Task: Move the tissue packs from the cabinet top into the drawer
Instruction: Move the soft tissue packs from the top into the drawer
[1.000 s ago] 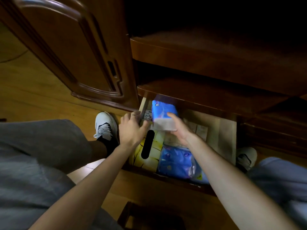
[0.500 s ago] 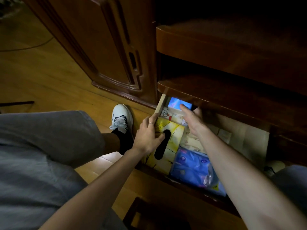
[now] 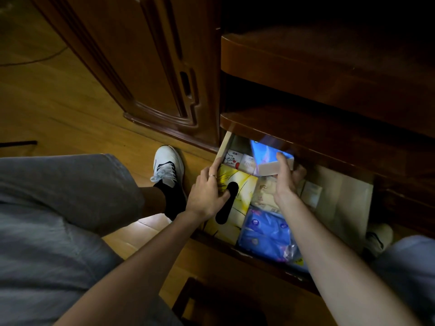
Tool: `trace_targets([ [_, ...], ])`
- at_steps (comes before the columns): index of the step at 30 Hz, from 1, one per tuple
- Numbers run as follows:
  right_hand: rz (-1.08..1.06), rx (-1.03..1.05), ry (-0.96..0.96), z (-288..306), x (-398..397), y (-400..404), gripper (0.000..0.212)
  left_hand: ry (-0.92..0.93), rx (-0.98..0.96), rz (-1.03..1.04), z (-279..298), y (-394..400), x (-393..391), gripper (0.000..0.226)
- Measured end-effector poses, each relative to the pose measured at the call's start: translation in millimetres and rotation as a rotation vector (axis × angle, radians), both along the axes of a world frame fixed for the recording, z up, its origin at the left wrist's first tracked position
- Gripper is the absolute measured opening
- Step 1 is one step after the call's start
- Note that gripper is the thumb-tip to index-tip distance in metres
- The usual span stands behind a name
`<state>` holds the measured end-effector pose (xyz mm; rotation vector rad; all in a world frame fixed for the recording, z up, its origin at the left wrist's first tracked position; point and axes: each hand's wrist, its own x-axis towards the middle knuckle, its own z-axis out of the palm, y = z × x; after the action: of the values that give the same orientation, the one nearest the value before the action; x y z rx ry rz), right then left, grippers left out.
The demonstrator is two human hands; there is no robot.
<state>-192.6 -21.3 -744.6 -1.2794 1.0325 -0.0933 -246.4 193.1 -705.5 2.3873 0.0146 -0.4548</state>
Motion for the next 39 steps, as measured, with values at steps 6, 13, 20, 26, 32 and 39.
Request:
trace_targets([
  [6,-0.355,-0.199,-0.072,6,12,-7,0.049,-0.014,0.036,-0.051,1,3,-6,0.104],
  [13,-0.23,-0.253,0.049,-4,21,-15,0.052,-0.015,0.054,-0.084,1,6,-10,0.102],
  [20,0.325,-0.478,0.285,-20,40,-22,0.058,-0.031,0.068,-0.064,-5,4,-8,0.106],
  [26,0.483,-0.527,0.279,-26,42,-17,0.055,-0.046,0.061,-0.03,-9,4,-7,0.103],
  [32,0.67,-0.522,0.286,-19,51,4,0.049,-0.075,0.067,-0.047,-13,5,-7,0.101],
  [39,0.782,-0.512,0.281,-9,46,-1,0.041,-0.078,0.086,-0.097,-16,5,-7,0.103],
])
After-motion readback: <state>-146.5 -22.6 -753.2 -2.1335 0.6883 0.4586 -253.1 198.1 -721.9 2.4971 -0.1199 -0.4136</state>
